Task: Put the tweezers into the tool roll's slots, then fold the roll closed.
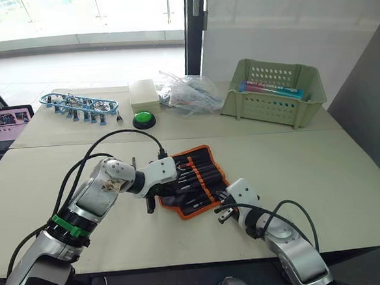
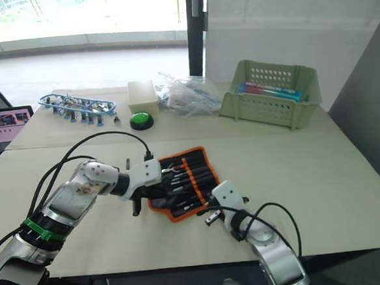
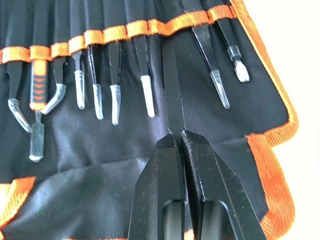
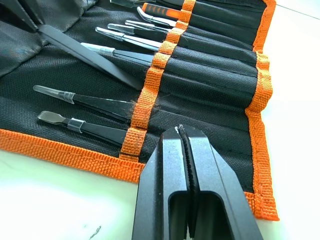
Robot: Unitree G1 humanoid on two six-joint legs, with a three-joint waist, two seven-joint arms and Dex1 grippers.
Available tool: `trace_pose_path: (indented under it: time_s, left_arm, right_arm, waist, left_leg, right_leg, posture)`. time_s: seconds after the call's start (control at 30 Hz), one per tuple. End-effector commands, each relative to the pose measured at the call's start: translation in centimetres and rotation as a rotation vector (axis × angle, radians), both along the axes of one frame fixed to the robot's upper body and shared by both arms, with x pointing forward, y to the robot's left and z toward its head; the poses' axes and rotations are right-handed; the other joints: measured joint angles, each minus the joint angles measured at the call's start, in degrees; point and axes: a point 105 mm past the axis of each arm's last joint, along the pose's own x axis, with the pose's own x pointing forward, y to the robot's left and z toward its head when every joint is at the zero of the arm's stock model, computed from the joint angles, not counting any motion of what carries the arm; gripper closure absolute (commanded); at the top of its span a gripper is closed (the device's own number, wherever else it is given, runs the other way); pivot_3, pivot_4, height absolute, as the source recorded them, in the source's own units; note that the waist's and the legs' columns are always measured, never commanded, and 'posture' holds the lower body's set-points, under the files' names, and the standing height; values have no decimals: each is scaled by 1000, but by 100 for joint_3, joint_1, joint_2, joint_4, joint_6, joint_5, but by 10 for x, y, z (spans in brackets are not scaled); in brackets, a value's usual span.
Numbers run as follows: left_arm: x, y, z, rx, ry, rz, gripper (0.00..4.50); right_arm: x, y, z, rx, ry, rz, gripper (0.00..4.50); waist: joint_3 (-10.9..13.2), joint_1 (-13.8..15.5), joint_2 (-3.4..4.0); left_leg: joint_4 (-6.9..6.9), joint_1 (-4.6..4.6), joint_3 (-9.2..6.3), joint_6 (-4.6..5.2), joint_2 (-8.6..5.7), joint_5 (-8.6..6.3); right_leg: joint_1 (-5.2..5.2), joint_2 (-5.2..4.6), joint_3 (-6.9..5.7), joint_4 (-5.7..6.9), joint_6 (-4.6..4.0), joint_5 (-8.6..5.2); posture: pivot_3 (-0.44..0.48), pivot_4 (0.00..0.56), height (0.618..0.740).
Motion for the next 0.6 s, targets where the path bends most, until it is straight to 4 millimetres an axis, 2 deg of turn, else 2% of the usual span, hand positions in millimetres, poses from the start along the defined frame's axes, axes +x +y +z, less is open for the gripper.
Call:
trace_pose_path:
  time_s: [0.03,0.4,0.6]
  left_arm:
    - [7,0,12,2,-53,34,4491]
    - [2,12,15,9,-49,71,4491]
    - [1,12,16,3,-49,81,4491]
  right_arm:
    - [-5,-1,-18,-22,76,-7,4500]
    - [-2,-1,-17,-21,69,-6,4500]
    - [-2,0,-17,-21,70,-1,4500]
  waist:
    - [0,-1,0]
    - [0,-25,0]
    - [0,-24,0]
  left_leg:
    - [1,1,0,0,0,0]
    - [4,4,-1,0,1,0]
    - [6,5,-1,0,0,1]
  right_leg:
    - [0,0,1,3,0,0]
    - [-1,2,3,12,0,0]
    - [0,3,2,16,-1,0]
  posture:
    - [0,150,738]
    - [0,150,738]
    - [0,150,738]
